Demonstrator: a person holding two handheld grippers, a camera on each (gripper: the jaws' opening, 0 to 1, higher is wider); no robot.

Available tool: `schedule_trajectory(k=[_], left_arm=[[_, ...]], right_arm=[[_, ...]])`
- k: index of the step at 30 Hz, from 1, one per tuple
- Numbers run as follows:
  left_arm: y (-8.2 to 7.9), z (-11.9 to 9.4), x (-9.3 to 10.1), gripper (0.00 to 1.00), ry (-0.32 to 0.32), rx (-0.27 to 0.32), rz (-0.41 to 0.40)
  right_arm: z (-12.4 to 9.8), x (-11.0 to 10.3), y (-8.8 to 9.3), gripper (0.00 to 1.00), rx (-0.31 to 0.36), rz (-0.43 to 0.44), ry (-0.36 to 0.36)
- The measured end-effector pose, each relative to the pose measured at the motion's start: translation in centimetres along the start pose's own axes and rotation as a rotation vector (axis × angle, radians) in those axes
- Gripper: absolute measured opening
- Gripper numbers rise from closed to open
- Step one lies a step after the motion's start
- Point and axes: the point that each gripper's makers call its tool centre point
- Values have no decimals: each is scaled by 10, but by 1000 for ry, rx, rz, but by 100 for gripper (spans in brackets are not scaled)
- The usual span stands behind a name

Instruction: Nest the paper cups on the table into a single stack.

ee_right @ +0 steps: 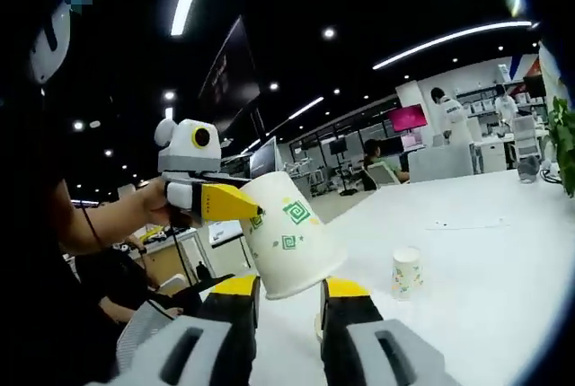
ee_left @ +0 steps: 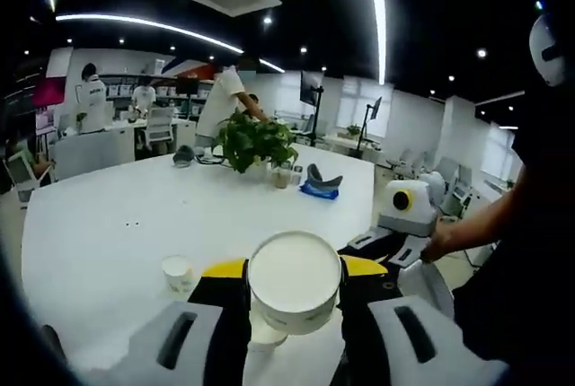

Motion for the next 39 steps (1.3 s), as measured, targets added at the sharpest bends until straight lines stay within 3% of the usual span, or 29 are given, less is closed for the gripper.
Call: schedule_trajectory(k=[3, 7, 18, 39], left_arm=[[4, -1, 1, 37, 15, -10, -2], [13, -6, 3, 36, 47, -31, -13], [42, -8, 12, 36, 99, -81, 9], [61, 1, 24, 36, 120, -101, -22]], right_arm=[[-3, 0, -2, 23, 7, 30, -6], [-8, -3, -16, 22, 58, 150, -56], [-16, -6, -39, 8, 118, 269, -96], [-22, -12, -47, 1, 81, 279, -156]])
Point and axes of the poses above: the point that each gripper's makers call its tool centre point, and the gripper's own axes: z roughly forward along the fingers, x roughly to its right, y roughly out of its underside, and after that the axes turned 10 degrees about y, right-handed
